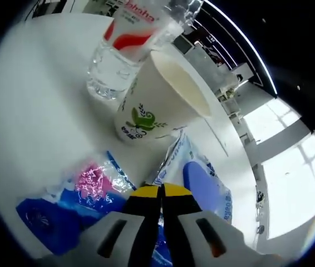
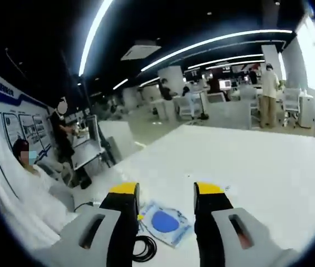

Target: Arrange the tabletop items into an orderly group along one side of the table until the central work area is clear of visible clutter.

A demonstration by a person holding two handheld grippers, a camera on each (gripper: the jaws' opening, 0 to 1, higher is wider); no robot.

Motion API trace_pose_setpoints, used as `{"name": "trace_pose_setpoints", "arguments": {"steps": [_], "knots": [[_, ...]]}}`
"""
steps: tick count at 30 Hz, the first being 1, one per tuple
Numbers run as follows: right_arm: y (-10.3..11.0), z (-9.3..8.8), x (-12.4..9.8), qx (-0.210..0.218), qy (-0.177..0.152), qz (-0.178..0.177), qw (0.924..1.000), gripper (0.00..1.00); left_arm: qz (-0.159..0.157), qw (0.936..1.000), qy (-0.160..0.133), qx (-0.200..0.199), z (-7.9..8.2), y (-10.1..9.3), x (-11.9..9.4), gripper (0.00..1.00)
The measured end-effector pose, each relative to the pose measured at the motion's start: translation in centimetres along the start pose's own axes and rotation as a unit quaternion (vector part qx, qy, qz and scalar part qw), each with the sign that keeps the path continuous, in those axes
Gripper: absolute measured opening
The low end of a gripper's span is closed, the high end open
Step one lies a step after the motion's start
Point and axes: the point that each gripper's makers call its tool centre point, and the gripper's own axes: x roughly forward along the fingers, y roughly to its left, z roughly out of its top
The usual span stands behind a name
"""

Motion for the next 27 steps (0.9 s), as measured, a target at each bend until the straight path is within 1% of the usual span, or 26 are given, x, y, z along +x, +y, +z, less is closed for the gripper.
{"name": "trace_pose_setpoints", "arguments": {"steps": [1,3,4,6,7,10,11,12,13,15,17,19,20,21,22,23,24,25,27], "knots": [[0.3,0.0,-0.1,-0.008,0.001,0.003,1.0,0.43,0.0,1.0,0.001,0.002,0.0,0.0,0.0,0.0],[0.8,-0.9,0.0,-0.003,0.017,0.01,0.9998,0.45,0.001,1.0,0.0,0.009,0.0,0.0,0.0,0.0],[0.9,-1.9,0.0,-0.009,0.034,0.011,0.9993,0.47,0.002,1.0,-0.002,0.01,0.0,0.0,0.0,0.0],[0.8,-3.3,0.0,-0.034,0.069,0.006,0.997,0.5,0.002,1.0,-0.003,0.005,0.0,0.0,-0.1,0.0],[0.8,-4.1,0.0,-0.045,0.09,0.005,0.9949,0.55,0.001,1.0,-0.003,0.004,0.0,0.0,0.0,0.0],[1.4,-4.6,-0.5,-0.04,0.12,0.013,0.9918,0.68,0.002,1.0,-0.001,0.01,0.0,0.0,-0.1,0.0],[1.7,-4.2,-0.7,-0.039,0.116,0.012,0.9924,0.74,0.002,0.9999,-0.001,0.012,0.1,0.0,0.0,0.0],[2.4,-2.7,-0.9,-0.059,0.081,0.022,0.9947,0.84,0.003,0.9999,-0.002,0.015,0.1,0.0,0.0,0.0],[2.7,-2.2,-1.1,-0.062,0.072,0.023,0.9952,0.9,0.003,0.9999,-0.004,0.015,0.1,0.0,0.0,0.0],[3.5,-1.8,-2.2,-0.072,0.081,0.027,0.9938,0.99,0.003,0.9998,-0.007,0.016,0.0,-0.1,-0.1,0.0],[3.7,-1.4,-3.4,-0.078,0.098,0.03,0.9917,0.99,0.003,0.9998,-0.007,0.017,0.0,-0.1,0.0,0.0],[3.3,-0.7,-4.4,-0.079,0.112,0.022,0.9903,0.98,0.003,0.9999,-0.007,0.015,0.0,-0.1,0.0,0.0],[3.1,-0.8,-5.0,-0.067,0.133,0.019,0.9887,0.98,0.002,0.9999,-0.007,0.014,0.0,-0.1,0.0,0.0],[3.0,-0.9,-5.2,-0.065,0.144,0.016,0.9874,0.98,0.002,0.9999,-0.007,0.014,0.0,0.0,0.0,0.0],[2.6,-1.0,-5.7,-0.07,0.165,0.008,0.9838,0.98,0.001,0.9999,-0.008,0.014,0.1,-0.1,-0.1,0.0],[2.5,-0.9,-5.9,-0.08,0.17,0.006,0.9823,0.99,0.001,0.9999,-0.009,0.014,0.0,-0.1,-0.1,0.0],[2.5,-0.6,-5.8,-0.085,0.157,0.007,0.9839,0.99,0.001,0.9999,-0.009,0.013,0.1,-0.1,-0.1,0.0],[2.4,-0.7,-5.8,-0.082,0.156,0.008,0.9843,0.99,0.0,0.9999,-0.01,0.014,0.1,-0.1,-0.1,0.0],[2.8,-1.8,-5.7,-0.056,0.162,0.015,0.9851,0.98,-0.001,0.9996,-0.014,0.023,0.0,-0.2,-0.1,0.0]]}}
